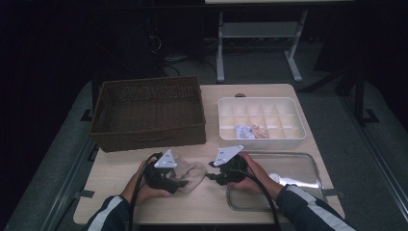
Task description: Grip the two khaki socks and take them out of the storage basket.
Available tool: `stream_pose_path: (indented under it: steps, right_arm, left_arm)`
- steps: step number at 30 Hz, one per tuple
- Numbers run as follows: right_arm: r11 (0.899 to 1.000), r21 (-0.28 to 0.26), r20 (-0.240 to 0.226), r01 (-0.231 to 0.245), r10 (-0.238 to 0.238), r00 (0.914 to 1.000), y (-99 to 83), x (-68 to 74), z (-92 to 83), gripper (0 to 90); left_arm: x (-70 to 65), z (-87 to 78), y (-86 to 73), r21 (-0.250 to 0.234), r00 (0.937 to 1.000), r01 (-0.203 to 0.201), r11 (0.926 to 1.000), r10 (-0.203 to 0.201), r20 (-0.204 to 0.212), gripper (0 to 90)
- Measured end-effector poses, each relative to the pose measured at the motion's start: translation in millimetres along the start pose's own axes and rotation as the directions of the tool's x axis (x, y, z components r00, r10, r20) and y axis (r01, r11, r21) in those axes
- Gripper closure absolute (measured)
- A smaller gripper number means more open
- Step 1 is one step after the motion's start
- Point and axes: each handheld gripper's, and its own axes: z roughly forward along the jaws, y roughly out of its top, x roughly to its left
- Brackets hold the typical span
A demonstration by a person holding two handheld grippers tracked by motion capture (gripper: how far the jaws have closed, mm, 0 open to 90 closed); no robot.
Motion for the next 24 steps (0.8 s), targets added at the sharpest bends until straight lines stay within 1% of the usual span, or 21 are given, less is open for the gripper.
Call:
stream_pose_path:
  steps: [2,3,4,6,7,8,9,10,11,12,13,14,15,16,18,19,20,21,22,23,24]
  right_arm:
    - [1.000,-0.008,-0.017,-0.001,0.001,0.9999,3.4,2.6,1.2,61.6]
    - [1.000,-0.010,-0.025,0.022,-0.022,0.9994,7.6,4.8,4.9,61.7]
    - [1.000,-0.010,-0.025,0.022,-0.022,0.9994,7.6,4.8,4.9,61.7]
    - [0.999,0.000,-0.025,0.040,-0.040,0.9989,12.0,6.9,11.6,59.1]
    - [0.999,0.007,-0.026,0.038,-0.037,0.9990,13.8,8.2,14.8,56.5]
    - [0.999,0.019,-0.025,0.047,-0.046,0.9986,16.5,7.4,22.3,51.1]
    - [0.999,0.024,-0.038,0.039,-0.038,0.9986,17.6,7.2,25.6,49.9]
    - [0.999,0.028,-0.051,0.045,-0.043,0.9978,18.4,6.4,29.5,47.5]
    - [0.999,0.038,-0.062,0.030,-0.027,0.9977,19.9,8.0,32.3,46.3]
    - [0.999,0.038,-0.062,0.030,-0.027,0.9977,19.9,8.0,32.3,46.3]
    - [0.996,0.050,-0.069,0.069,-0.065,0.9955,20.9,7.2,39.2,48.2]
    - [0.996,0.050,-0.069,0.069,-0.065,0.9955,20.9,7.2,39.2,48.2]
    - [0.995,0.070,-0.071,0.065,-0.060,0.9957,21.1,9.7,45.0,53.4]
    - [0.995,0.070,-0.071,0.065,-0.060,0.9957,21.1,9.7,45.0,53.4]
    - [0.993,0.087,-0.086,0.084,-0.076,0.9933,20.4,10.1,48.9,59.6]
    - [0.993,0.085,-0.092,0.086,-0.078,0.9927,19.5,10.4,49.9,66.2]
    - [0.993,0.085,-0.092,0.086,-0.078,0.9927,19.5,10.4,49.9,66.2]
    - [0.991,0.087,-0.104,0.100,-0.091,0.9905,19.0,10.6,47.9,75.7]
    - [0.991,0.087,-0.104,0.100,-0.091,0.9905,19.0,10.6,47.9,75.7]
    - [0.990,0.080,-0.114,0.117,-0.108,0.9876,18.1,9.3,45.9,81.3]
    - [0.990,0.080,-0.114,0.117,-0.108,0.9876,18.1,9.3,45.9,81.3]
  left_arm:
    - [2.8,-6.8,-4.2,-0.009,0.9996,0.019,0.9998,-0.019,-0.023,33.4]
    - [4.3,-8.2,-6.7,-0.007,0.9993,0.023,0.9997,-0.023,-0.030,42.9]
    - [6.0,-8.9,-8.9,-0.009,0.9994,0.026,0.9996,-0.026,-0.024,42.9]
    - [8.7,-7.4,-12.0,-0.010,0.9990,0.032,0.9994,-0.033,-0.031,54.7]
    - [10.4,-6.2,-12.5,-0.011,0.9992,0.026,0.9996,-0.027,-0.030,54.7]
    - [13.0,-4.6,-12.8,-0.020,0.9994,0.033,0.9993,-0.033,-0.010,59.9]
    - [13.6,-3.6,-12.4,-0.012,0.9996,0.024,0.9996,-0.024,-0.015,68.7]
    - [14.9,-1.7,-12.4,-0.002,0.9993,0.026,0.9997,-0.026,-0.027,70.8]
    - [16.2,0.4,-13.0,0.003,0.9990,0.034,0.9994,-0.034,-0.029,71.3]
    - [16.2,0.4,-13.0,0.003,0.9990,0.034,0.9994,-0.034,-0.029,76.3]
    - [18.3,3.9,-14.3,0.004,0.9986,0.039,0.9992,-0.039,-0.035,77.5]
    - [18.3,3.9,-14.3,0.004,0.9986,0.039,0.9992,-0.039,-0.035,77.7]
    - [21.9,6.7,-15.1,0.012,0.9982,0.049,0.9987,-0.049,-0.034,78.8]
    - [21.9,6.7,-15.1,0.012,0.9982,0.049,0.9987,-0.049,-0.034,81.2]
    - [25.0,8.8,-16.4,0.008,0.9978,0.059,0.9982,-0.058,-0.031,81.7]
    - [26.6,10.0,-17.4,0.013,0.9982,0.054,0.9985,-0.054,-0.029,83.8]
    - [26.6,10.0,-17.4,0.013,0.9982,0.054,0.9985,-0.054,-0.029,84.6]
    - [27.6,9.0,-17.5,0.014,0.9967,0.062,0.9980,-0.061,-0.053,84.7]
    - [27.6,9.0,-17.5,0.014,0.9967,0.062,0.9980,-0.061,-0.053,85.0]
    - [29.8,6.8,-19.1,0.025,0.9955,0.063,0.9977,-0.061,-0.072,85.1]
    - [29.8,6.8,-19.1,0.025,0.9955,0.063,0.9977,-0.061,-0.072,85.1]
